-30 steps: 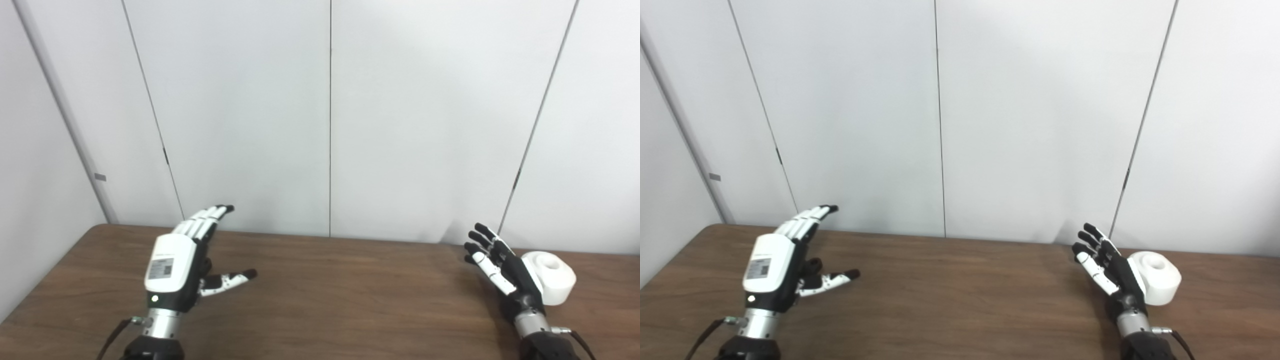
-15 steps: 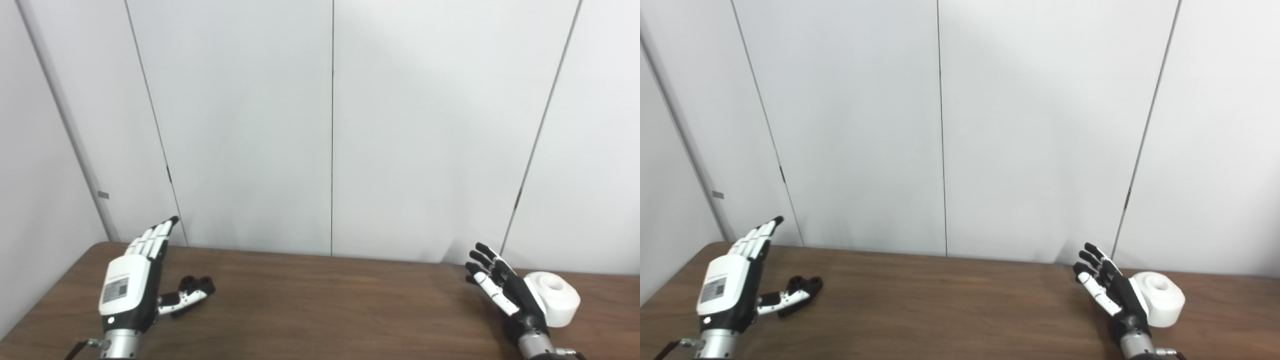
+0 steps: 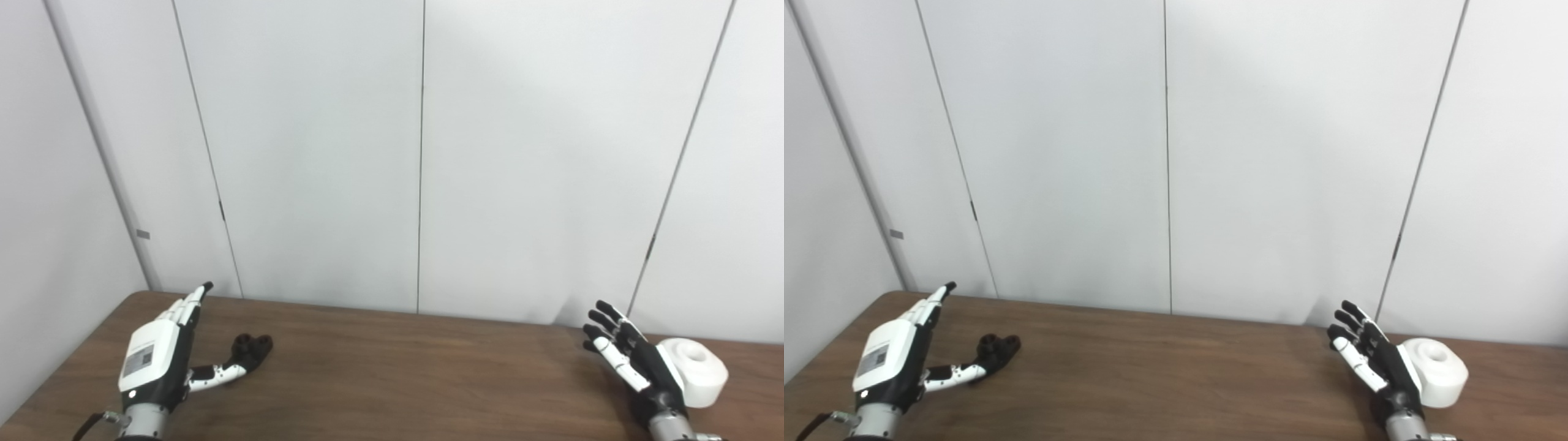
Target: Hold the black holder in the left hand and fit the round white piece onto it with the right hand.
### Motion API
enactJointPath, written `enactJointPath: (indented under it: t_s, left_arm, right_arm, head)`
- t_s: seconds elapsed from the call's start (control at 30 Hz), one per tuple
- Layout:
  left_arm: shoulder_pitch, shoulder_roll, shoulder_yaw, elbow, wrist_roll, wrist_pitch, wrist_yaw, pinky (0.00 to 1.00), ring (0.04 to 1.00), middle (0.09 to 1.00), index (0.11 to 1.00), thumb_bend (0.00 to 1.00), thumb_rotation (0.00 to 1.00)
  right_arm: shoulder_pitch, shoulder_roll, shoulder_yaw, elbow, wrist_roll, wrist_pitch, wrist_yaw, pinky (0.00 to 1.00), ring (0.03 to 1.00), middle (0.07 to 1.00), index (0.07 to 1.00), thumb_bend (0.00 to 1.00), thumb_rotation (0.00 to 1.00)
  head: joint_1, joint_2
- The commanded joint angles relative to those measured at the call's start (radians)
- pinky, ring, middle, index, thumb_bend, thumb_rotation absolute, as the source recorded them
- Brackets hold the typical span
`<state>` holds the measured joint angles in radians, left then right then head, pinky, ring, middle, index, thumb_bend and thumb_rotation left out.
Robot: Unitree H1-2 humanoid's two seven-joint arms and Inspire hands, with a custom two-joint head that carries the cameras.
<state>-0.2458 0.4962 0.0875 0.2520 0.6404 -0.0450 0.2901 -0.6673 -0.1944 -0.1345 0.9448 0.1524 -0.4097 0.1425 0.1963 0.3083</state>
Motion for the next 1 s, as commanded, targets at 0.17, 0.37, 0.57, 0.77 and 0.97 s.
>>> enactJointPath:
  t_s: [0.17, 0.37, 0.57, 0.77, 0.97]
  left_arm:
    - [-0.031, 0.043, -0.009, 0.010, -0.035, 0.060, -0.076, 0.92, 0.939, 0.936, 0.945, 1.00, 0.41]
    - [-0.031, 0.035, -0.033, -0.025, -0.046, 0.151, -0.169, 0.94, 0.952, 0.956, 0.912, 1.00, 0.48]
    - [-0.036, 0.029, -0.057, -0.055, -0.051, 0.203, -0.212, 0.95, 0.960, 0.951, 0.881, 1.00, 0.46]
    - [-0.044, 0.028, -0.079, -0.041, -0.043, 0.199, -0.199, 0.95, 0.952, 0.935, 0.861, 1.00, 0.50]
    - [-0.050, 0.019, -0.088, -0.037, -0.030, 0.187, -0.159, 0.94, 0.925, 0.903, 0.817, 1.00, 0.46]
  right_arm:
    - [0.060, 0.003, -0.009, 0.038, 0.015, -0.034, 0.016, 0.77, 0.835, 0.870, 0.893, 0.37, 0.47]
    - [0.062, 0.001, -0.015, 0.023, 0.023, -0.020, 0.022, 0.77, 0.837, 0.883, 0.895, 0.35, 0.43]
    - [0.069, -0.003, -0.021, -0.004, 0.030, -0.001, 0.020, 0.80, 0.857, 0.889, 0.902, 0.33, 0.40]
    - [0.072, -0.004, -0.028, -0.012, 0.045, 0.004, 0.031, 0.79, 0.854, 0.892, 0.898, 0.34, 0.41]
    - [0.080, -0.005, -0.033, -0.034, 0.062, 0.015, 0.046, 0.82, 0.877, 0.906, 0.903, 0.34, 0.41]
  head:
    - [0.037, 0.008]
    - [0.067, 0.016]
    - [0.105, 0.021]
    - [0.123, 0.026]
    - [0.131, 0.031]
